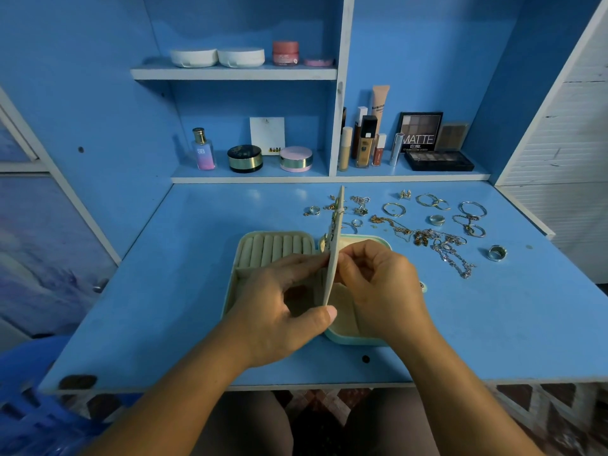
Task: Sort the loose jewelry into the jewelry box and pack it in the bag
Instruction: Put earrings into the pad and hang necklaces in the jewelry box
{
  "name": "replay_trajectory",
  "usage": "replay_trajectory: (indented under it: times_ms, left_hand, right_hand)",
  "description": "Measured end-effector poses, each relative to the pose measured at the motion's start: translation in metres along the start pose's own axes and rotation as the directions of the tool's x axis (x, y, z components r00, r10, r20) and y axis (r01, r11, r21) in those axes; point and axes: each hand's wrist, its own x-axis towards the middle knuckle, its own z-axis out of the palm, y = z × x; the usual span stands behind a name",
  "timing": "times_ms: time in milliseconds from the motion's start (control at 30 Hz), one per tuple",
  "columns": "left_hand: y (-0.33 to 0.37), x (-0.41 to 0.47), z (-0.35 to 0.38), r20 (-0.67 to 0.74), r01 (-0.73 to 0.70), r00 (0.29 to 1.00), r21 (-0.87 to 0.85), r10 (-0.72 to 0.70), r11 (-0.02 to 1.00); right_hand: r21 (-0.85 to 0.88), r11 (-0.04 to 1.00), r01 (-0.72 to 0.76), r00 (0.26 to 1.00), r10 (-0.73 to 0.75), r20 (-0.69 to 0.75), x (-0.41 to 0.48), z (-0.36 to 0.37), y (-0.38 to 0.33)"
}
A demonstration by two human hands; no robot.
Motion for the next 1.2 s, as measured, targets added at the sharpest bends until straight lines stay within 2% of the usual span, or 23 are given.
replay_trajectory:
  times_ms: [200,333,600,967,1200]
  left_hand:
    - [0.0,0.0,0.0,0.018,0.009,1.0,0.006,-0.009,1.0]
    - [0.001,0.001,-0.001,0.017,0.004,1.0,-0.007,-0.004,1.0]
    - [-0.002,0.003,0.0,0.024,0.001,1.0,0.027,-0.001,1.0]
    - [-0.003,0.003,-0.001,0.04,-0.005,0.999,0.074,0.002,0.997]
    - [0.0,0.002,-0.001,0.014,-0.016,1.0,0.027,0.016,0.999]
  right_hand:
    - [-0.202,0.975,0.087,0.996,-0.077,0.054,0.005,-0.005,-0.004]
    - [-0.232,0.968,0.092,0.986,-0.057,0.156,0.011,-0.011,-0.009]
    - [-0.016,0.995,-0.102,0.965,0.102,0.243,0.018,-0.014,-0.007]
    - [0.181,0.944,-0.275,0.926,0.209,0.313,0.018,-0.015,-0.008]
    - [0.203,0.943,-0.263,0.943,0.207,0.261,0.013,-0.01,-0.005]
